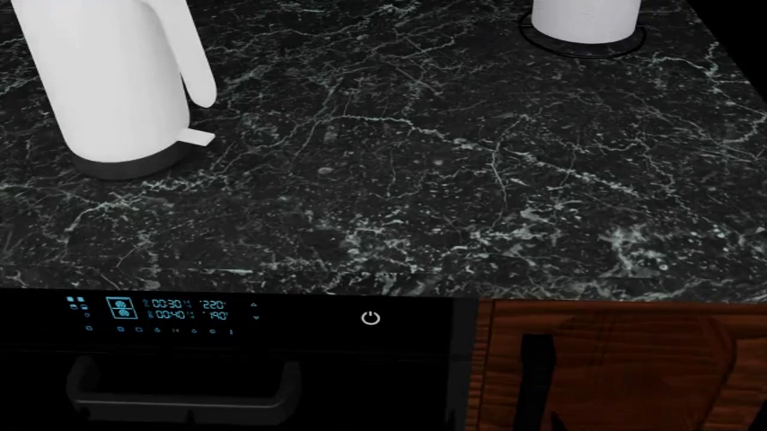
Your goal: Press the button to open the lid of the electric kettle.
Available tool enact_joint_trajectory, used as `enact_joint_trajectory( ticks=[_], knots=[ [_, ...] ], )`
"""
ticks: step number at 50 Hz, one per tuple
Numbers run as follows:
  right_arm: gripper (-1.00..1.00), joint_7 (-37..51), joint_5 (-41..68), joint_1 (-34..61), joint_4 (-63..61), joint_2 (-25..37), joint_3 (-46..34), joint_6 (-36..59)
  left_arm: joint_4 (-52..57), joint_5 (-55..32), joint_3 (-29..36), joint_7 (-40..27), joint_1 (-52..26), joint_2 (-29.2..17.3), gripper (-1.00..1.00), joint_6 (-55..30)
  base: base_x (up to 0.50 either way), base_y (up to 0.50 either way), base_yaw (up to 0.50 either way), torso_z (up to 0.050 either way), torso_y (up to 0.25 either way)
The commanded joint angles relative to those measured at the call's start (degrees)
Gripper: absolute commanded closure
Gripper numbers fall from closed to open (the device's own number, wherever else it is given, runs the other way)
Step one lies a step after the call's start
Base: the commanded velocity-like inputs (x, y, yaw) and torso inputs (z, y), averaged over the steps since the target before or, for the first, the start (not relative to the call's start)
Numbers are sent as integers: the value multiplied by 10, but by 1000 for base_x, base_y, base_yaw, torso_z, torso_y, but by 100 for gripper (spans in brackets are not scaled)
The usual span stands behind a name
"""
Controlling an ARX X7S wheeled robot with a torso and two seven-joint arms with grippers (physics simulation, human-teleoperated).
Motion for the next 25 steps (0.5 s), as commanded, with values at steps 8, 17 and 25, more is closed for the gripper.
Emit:
enact_joint_trajectory(
  ticks=[8,17,25],
  knots=[
    [-100,15,18,-23,-124,11,9,91,119,-23,3,1,9,-2,-100,-97,0,0,0,0,0],
    [-100,30,42,10,-338,42,17,315,403,-93,-11,-26,-54,-13,-100,-406,0,0,0,0,0],
    [-100,40,78,112,-478,56,30,550,580,-169,-41,-70,-190,-1,-100,-704,0,0,0,0,0]
  ],
)
